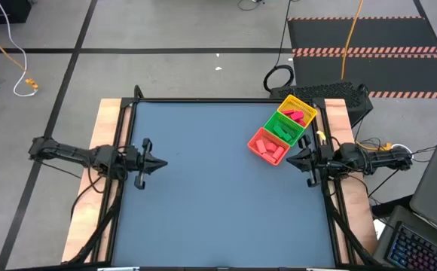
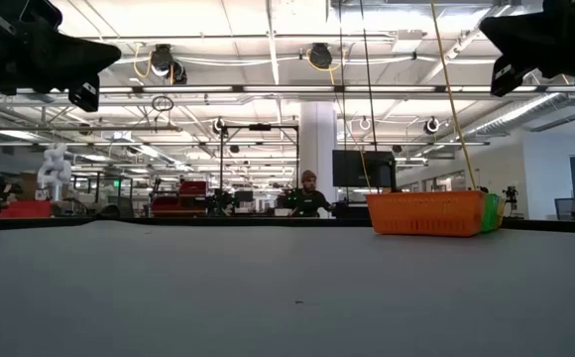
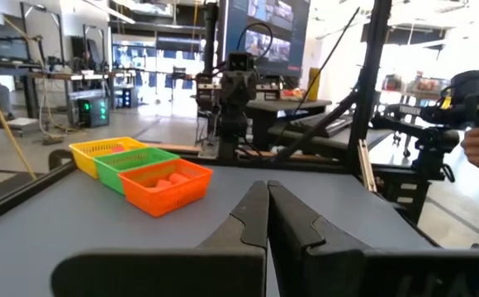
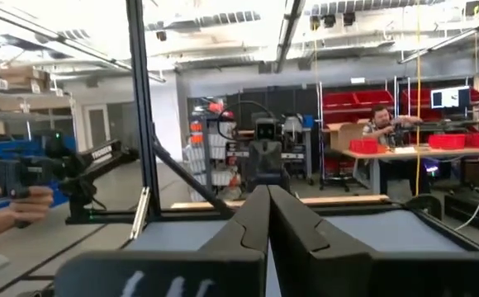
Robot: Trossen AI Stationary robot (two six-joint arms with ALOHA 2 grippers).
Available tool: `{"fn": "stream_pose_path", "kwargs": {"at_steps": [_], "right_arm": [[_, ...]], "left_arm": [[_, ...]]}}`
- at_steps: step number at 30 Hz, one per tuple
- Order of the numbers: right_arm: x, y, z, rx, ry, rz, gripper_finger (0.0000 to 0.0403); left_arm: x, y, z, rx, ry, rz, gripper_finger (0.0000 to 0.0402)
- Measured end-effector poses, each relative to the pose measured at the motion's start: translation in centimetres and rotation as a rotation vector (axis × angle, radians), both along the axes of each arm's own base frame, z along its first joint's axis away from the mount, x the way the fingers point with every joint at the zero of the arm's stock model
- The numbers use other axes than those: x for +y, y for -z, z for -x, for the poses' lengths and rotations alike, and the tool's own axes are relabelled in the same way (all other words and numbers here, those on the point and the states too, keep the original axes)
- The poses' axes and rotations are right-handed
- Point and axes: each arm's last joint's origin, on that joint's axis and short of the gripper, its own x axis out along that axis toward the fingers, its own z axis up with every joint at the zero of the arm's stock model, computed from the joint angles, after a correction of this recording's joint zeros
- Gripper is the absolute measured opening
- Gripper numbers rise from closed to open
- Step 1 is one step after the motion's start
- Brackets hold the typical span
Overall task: Sort & place blocks by color
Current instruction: Return to Home Position
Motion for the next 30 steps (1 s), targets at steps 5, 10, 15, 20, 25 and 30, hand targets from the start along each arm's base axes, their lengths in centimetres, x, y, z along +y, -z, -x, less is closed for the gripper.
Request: {"fn": "stream_pose_path", "kwargs": {"at_steps": [5, 10, 15, 20, 25, 30], "right_arm": [[-0.1, 0.3, -0.1, 0.038, 0.008, -0.015, 0.0], [-0.2, 0.5, -0.1, 0.051, 0.016, -0.018, 0.0], [-0.2, 1.4, -0.3, 0.169, 0.019, -0.016, 0.0], [-0.2, 1.5, -0.2, 0.217, 0.014, -0.05, 0.0], [-0.2, 2.4, -0.2, 0.308, 0.017, -0.089, 0.0], [-0.2, 2.7, -0.3, 0.3, 0.015, -0.088, 0.0]], "left_arm": [[0.5, 0.0, 0.3, -0.005, -0.015, -0.004, 0.0], [1.0, 0.1, 0.5, 0.003, -0.003, 0.011, 0.0], [1.4, 0.6, 0.8, 0.047, -0.039, 0.04, 0.0], [1.6, 1.1, 1.1, 0.092, -0.035, 0.059, 0.0], [1.6, 1.2, 1.1, 0.104, -0.036, 0.065, 0.0], [1.6, 1.2, 1.1, 0.108, -0.044, 0.057, 0.0001]]}}
